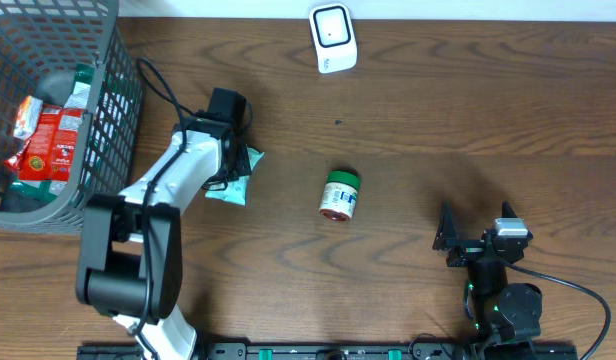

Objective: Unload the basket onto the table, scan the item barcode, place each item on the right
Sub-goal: 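Lower the wipes pack onto the table left of the jar, release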

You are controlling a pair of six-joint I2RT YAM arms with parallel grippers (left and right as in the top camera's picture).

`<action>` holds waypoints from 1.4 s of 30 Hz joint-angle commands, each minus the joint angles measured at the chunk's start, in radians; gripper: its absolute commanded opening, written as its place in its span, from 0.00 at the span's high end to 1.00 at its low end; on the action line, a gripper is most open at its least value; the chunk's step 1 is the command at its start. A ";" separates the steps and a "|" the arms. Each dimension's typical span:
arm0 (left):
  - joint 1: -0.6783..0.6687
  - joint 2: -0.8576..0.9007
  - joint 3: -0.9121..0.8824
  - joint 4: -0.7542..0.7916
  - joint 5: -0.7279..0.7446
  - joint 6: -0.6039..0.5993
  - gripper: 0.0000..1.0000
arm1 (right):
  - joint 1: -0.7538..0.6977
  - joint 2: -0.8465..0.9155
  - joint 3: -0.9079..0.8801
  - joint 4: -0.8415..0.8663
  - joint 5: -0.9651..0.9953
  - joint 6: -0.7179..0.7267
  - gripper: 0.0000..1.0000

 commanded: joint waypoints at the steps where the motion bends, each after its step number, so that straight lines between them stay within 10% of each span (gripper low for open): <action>1: 0.002 0.051 -0.007 -0.021 0.047 -0.002 0.93 | -0.012 -0.005 -0.001 -0.003 0.012 -0.004 0.01; 19: 0.000 -0.185 0.034 -0.017 0.046 0.058 0.92 | -0.012 -0.005 -0.001 -0.003 0.012 -0.004 0.01; 42: 0.011 -0.046 0.030 0.023 0.161 0.093 0.89 | -0.012 -0.005 -0.001 -0.003 0.013 -0.004 0.01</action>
